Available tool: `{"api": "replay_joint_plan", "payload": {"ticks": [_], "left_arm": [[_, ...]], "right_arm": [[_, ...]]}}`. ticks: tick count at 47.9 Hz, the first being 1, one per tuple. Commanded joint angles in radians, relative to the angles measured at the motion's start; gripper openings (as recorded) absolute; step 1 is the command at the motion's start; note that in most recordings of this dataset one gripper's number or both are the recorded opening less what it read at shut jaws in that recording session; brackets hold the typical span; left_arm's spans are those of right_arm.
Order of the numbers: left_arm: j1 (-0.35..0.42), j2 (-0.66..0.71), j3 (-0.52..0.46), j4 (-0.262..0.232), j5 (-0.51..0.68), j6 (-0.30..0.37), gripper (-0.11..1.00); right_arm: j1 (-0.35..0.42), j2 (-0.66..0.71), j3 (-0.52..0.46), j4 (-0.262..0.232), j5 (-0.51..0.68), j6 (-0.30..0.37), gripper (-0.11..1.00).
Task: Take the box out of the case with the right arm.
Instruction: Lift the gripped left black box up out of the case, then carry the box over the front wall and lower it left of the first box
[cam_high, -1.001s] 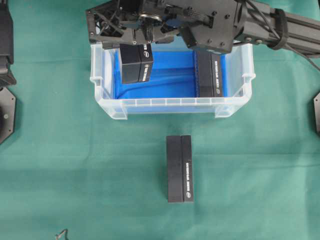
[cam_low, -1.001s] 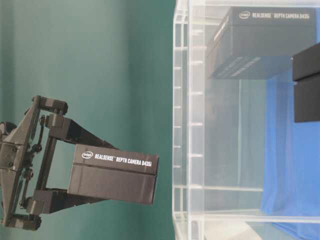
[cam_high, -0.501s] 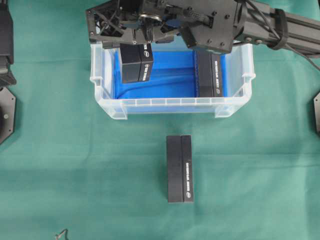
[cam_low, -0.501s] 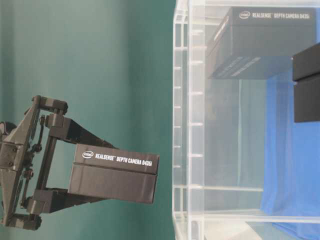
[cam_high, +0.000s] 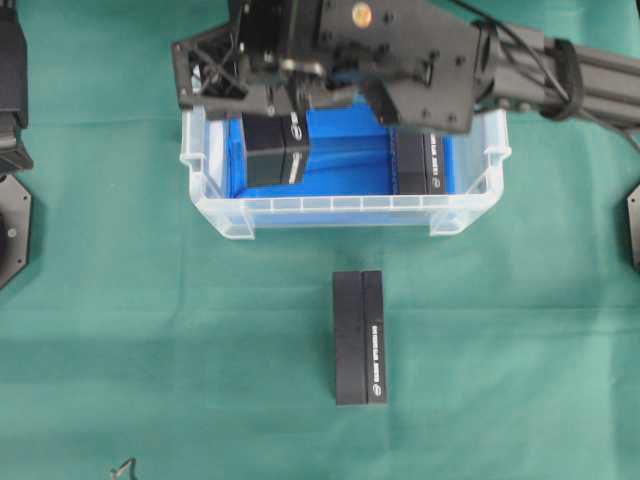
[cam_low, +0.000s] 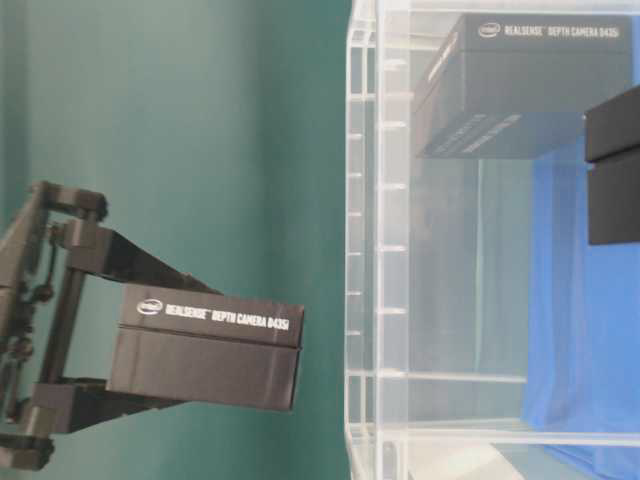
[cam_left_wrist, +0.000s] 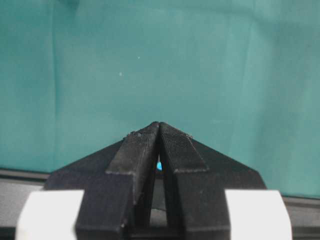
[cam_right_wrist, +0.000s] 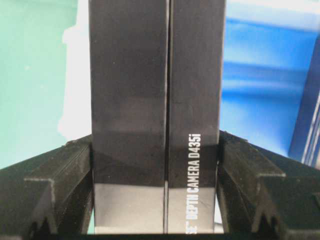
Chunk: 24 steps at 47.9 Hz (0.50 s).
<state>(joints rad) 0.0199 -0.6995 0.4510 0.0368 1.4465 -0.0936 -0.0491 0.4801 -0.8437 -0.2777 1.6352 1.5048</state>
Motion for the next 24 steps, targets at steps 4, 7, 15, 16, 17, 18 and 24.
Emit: {"api": "replay_joint_plan", "payload": {"ticks": [4, 7, 15, 16, 17, 18, 24], "left_arm": [[0.003, 0.002, -0.025, 0.003, -0.005, 0.002, 0.0], [0.003, 0.002, -0.025, 0.003, -0.005, 0.002, 0.0], [0.003, -0.003, -0.023, 0.003, -0.003, 0.002, 0.0], [0.003, -0.005, -0.023, 0.005, -0.005, 0.002, 0.0], [0.003, -0.003, -0.023, 0.003, -0.005, 0.002, 0.0], [0.002, -0.005, -0.023, 0.003, -0.005, 0.002, 0.0], [0.002, -0.003, -0.023, 0.005, -0.005, 0.002, 0.0]], "right_arm": [[0.048, -0.066, -0.034, -0.023, 0.014, 0.034, 0.68], [0.063, -0.066, -0.034, -0.023, 0.014, 0.051, 0.68], [0.115, -0.066, -0.034, -0.031, 0.028, 0.114, 0.68], [0.123, -0.066, -0.035, -0.034, 0.031, 0.12, 0.68], [0.13, -0.066, -0.034, -0.035, 0.035, 0.127, 0.68], [0.138, -0.066, -0.035, -0.037, 0.04, 0.133, 0.67], [0.19, -0.066, -0.035, -0.044, 0.061, 0.186, 0.68]]}}
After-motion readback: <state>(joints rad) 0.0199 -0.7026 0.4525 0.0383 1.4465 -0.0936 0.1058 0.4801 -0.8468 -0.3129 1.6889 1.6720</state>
